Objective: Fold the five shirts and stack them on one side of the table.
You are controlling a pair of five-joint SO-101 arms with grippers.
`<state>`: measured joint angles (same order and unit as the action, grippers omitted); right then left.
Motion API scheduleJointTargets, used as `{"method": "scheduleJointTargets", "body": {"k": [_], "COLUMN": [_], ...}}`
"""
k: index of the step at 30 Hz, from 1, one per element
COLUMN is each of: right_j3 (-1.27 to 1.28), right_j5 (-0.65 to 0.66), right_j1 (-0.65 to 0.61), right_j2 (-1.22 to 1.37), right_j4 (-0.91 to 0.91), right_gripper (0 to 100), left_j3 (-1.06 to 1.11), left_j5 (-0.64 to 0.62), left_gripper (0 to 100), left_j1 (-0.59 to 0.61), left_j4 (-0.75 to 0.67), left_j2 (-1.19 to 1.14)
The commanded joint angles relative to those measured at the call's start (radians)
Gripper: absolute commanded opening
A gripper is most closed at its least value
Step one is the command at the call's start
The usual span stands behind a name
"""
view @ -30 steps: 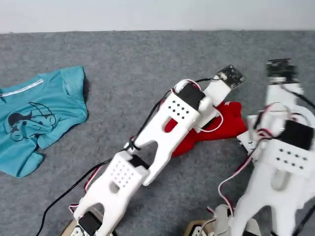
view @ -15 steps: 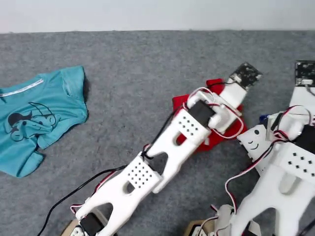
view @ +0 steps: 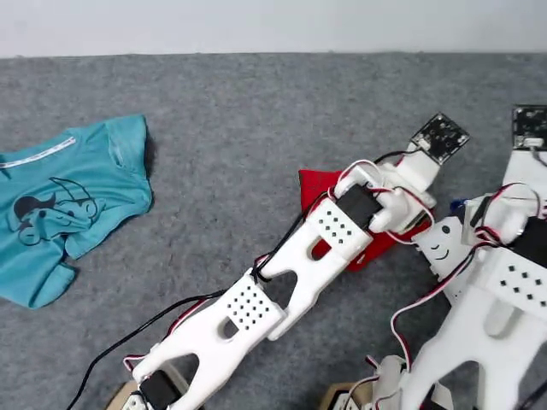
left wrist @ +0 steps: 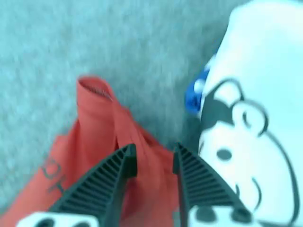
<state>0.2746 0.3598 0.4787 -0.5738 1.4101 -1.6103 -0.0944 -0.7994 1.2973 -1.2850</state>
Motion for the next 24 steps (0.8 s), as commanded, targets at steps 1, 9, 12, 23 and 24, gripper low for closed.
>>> {"method": "scheduleJointTargets", "body": {"k": [1,9,12,23,24], "right_j3": [-0.032,0.015,0.103,0.276,0.276], "right_j5": [0.015,0.014,0.008,0.008,0.008], "right_j1": [0.010,0.012,-0.002,-0.549,-0.585], "right_j2": [-0.019,-0.018,-0.016,0.203,0.232], "right_j4": [-0.015,-0.056,-0.154,-0.486,-0.513], "right_gripper": [18.7,18.7,18.7,18.7,18.7], "left_j3": [-0.068,-0.067,-0.064,-0.045,-0.045], "left_j5": [-0.008,-0.002,0.000,0.137,0.138], "left_gripper": [13,13,13,13,12], "left_j1": [0.035,0.064,0.144,0.339,0.348], "left_j4": [-0.123,-0.187,-0.132,0.118,0.118], "left_j2": [0.115,0.199,0.193,-0.009,-0.029]}}
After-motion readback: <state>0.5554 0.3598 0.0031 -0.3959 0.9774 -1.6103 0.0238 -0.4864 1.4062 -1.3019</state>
